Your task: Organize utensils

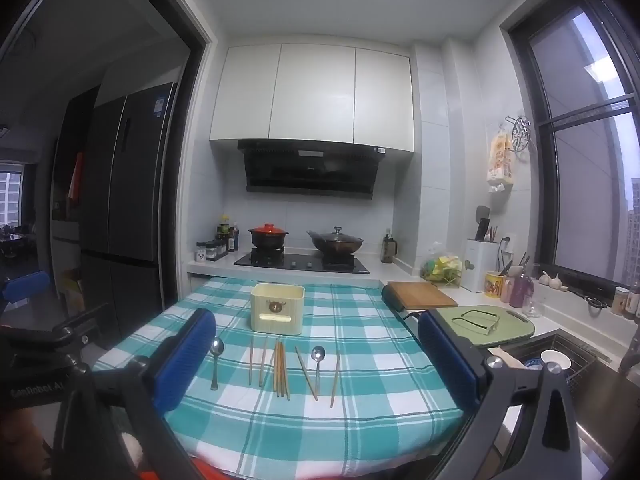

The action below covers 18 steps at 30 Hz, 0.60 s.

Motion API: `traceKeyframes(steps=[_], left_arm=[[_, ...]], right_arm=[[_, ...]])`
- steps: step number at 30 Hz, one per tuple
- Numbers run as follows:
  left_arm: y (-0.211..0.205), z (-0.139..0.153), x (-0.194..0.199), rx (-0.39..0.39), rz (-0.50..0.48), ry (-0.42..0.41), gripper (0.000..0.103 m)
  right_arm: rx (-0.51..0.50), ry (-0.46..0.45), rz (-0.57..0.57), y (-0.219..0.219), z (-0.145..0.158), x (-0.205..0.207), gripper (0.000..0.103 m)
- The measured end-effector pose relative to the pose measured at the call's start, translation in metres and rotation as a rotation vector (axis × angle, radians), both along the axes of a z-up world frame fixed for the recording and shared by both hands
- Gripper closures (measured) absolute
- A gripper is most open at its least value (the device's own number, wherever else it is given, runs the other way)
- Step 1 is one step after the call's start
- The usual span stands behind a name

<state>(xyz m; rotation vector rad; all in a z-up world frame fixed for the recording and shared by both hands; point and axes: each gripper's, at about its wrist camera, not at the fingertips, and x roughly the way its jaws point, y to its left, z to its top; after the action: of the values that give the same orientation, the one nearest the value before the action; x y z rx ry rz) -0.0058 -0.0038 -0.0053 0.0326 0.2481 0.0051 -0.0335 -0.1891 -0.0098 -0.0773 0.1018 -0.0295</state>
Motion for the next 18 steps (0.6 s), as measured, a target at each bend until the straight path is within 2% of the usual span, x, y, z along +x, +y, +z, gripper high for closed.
traceKeyframes(steps=[18], left_arm=[[-0.0016, 0.0014, 0.0093, -0.005, 0.01, 0.022, 0.0]], right_arm=[[-0.004, 0.012, 0.002, -0.0051, -0.0052, 0.0012, 0.0]])
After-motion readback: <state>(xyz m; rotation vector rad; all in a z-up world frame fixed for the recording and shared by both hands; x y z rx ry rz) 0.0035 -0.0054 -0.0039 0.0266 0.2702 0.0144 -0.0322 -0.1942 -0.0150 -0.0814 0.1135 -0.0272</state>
